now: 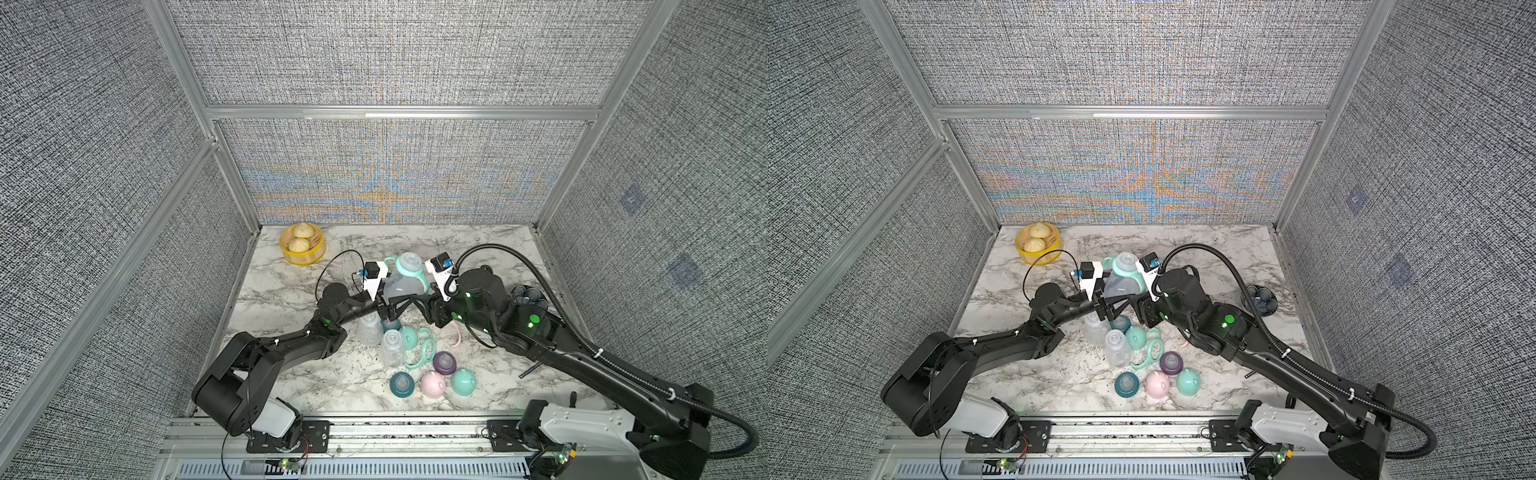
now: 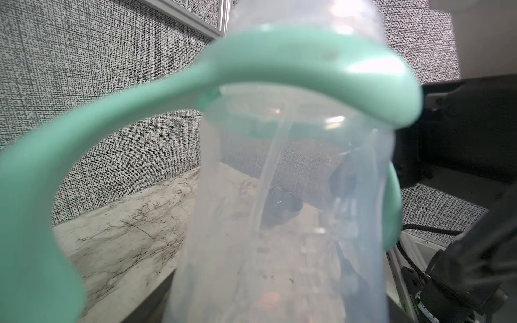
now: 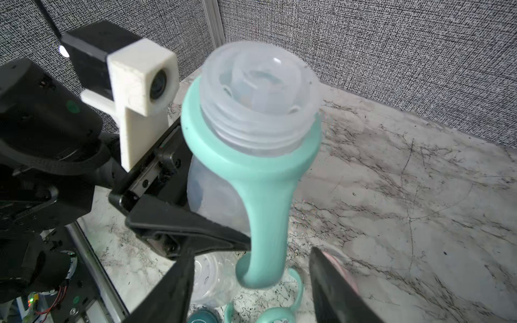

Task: Assemble the baby bottles
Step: Put on the handle of the baby bottle, then pick up the nipple from the center of the board.

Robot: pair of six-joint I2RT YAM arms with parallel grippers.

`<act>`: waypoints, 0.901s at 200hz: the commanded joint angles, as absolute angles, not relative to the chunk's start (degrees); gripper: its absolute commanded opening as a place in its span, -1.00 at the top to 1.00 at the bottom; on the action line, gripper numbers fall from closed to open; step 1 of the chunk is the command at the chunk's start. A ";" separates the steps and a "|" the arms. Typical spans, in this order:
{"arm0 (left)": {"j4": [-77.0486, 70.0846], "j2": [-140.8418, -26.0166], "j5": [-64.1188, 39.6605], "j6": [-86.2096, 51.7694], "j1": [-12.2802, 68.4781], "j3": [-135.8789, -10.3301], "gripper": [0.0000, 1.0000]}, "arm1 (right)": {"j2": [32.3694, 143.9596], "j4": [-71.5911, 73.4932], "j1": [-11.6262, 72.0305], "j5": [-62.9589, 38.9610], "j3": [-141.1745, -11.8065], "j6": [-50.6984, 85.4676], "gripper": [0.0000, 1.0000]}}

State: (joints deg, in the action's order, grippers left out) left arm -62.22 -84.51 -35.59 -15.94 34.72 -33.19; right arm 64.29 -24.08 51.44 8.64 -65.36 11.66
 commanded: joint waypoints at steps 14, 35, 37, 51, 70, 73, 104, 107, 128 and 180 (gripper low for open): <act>-64.78 -83.68 -34.04 -13.36 34.61 -32.43 0.98 | 60.71 -32.84 50.92 8.17 -66.27 12.07 -0.56; -64.51 -83.58 -34.15 -12.71 34.59 -32.60 0.98 | 58.32 -39.63 49.90 9.45 -66.14 13.48 -0.63; -64.45 -83.58 -34.18 -12.63 34.58 -32.61 0.97 | 58.04 -40.16 49.85 9.66 -66.06 13.63 -0.63; -64.19 -83.50 -34.34 -12.41 34.60 -32.85 0.97 | 56.22 -43.50 49.26 10.94 -64.75 14.23 -0.64; -63.73 -83.07 -34.60 -12.22 34.57 -32.96 0.97 | 54.44 -46.76 47.81 11.01 -62.42 14.61 -0.65; -63.70 -82.98 -34.56 -12.21 34.56 -32.96 0.97 | 54.28 -47.12 47.55 10.95 -62.13 14.73 -0.65; -61.71 -81.05 -34.78 -11.78 34.57 -32.63 0.96 | 54.01 -49.58 45.75 8.60 -58.14 14.77 -0.64; -61.60 -80.77 -34.86 -11.70 34.60 -32.57 0.96 | 54.17 -49.57 45.64 8.38 -57.72 14.77 -0.64; -59.93 -79.04 -34.63 -11.09 34.55 -32.09 0.96 | 55.72 -47.98 45.00 5.43 -54.34 14.30 -0.64; -52.15 -74.18 -32.81 -8.63 34.55 -32.61 0.96 | 63.19 -40.81 44.99 0.99 -53.93 10.98 -0.62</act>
